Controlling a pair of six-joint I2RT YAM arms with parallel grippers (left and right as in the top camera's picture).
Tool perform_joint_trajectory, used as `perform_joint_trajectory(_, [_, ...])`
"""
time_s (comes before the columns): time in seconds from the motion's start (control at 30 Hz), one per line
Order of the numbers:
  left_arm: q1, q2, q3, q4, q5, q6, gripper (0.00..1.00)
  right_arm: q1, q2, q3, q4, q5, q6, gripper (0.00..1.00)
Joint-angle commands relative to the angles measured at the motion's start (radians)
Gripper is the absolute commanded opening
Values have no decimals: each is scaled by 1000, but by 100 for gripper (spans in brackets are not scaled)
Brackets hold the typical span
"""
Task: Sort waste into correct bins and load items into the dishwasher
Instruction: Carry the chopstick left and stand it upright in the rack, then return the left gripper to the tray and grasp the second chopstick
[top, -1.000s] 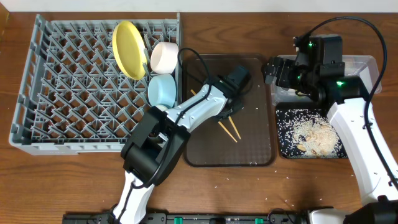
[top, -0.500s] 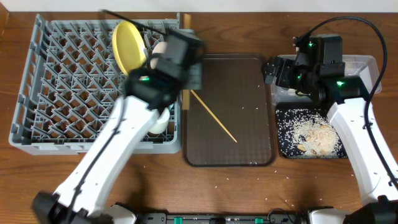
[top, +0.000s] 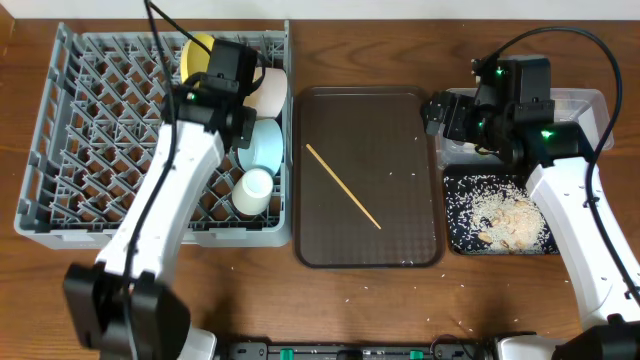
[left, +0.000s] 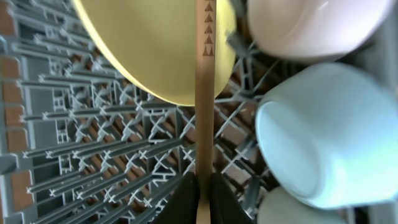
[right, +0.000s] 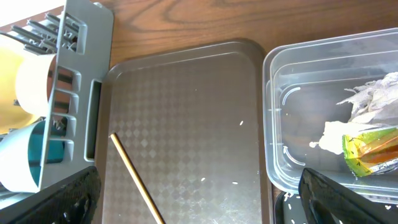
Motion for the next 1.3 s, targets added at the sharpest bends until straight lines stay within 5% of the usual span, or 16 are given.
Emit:
perform_joint_trajectory(0.0, [33,58,-11,-19,-20,11,7,3,-2,12,0,9,0,99])
perform_joint_trajectory(0.57, [43,69,-6,-177,-7,-101,31,3,-2,12,0,9,0,99])
perform_joint_trajectory(0.8, [15,-29,96,-206,215,-122,34,3,-2,12,0,9,0,99])
perform_joint_trajectory(1.0, [-97,-112,121,-160,292,-592,34,3,-2,12,0,9,0,99])
perform_joint_trajectory(1.27, [-304,-44,53,-19,283,-760,39,3,-2,12,0,9,0,99])
